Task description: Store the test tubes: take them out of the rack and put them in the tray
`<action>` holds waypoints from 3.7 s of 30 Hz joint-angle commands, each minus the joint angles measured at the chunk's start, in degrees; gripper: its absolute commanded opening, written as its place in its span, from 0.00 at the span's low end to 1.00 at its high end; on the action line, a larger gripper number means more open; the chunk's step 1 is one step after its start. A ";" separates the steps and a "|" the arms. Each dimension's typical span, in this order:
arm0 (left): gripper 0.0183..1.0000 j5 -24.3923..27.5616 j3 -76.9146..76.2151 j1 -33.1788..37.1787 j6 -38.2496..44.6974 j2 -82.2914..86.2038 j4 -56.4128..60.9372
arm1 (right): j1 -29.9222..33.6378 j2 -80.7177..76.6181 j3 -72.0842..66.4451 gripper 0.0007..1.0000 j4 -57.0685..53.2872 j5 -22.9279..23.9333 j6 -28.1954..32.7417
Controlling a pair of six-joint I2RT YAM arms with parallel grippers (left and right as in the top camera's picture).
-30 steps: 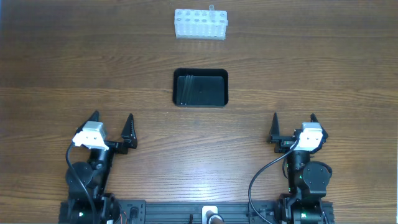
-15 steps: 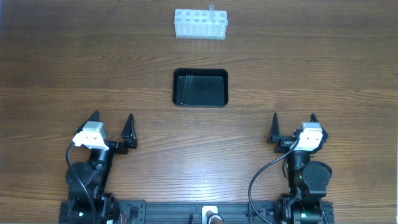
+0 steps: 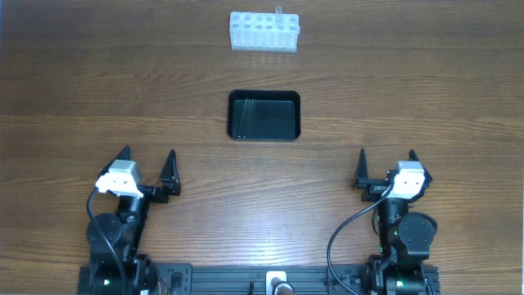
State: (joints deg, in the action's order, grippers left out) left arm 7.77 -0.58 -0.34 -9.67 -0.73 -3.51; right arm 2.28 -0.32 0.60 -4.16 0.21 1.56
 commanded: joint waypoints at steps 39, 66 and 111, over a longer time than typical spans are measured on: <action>1.00 0.55 0.24 0.31 -0.39 0.35 -0.17 | 0.07 -70.71 1.68 0.99 76.70 -2.40 4.28; 1.00 0.55 0.24 0.31 -0.39 0.35 -0.17 | -22.45 -104.50 42.42 0.99 66.77 3.23 7.74; 1.00 0.55 0.24 0.31 -0.39 0.35 -0.17 | -27.12 -126.46 70.66 0.99 57.46 25.33 -2.93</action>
State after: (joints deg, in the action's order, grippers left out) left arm 7.75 -0.58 -0.34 -9.69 -0.73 -3.57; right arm -24.49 -125.34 69.78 53.25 24.40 -0.38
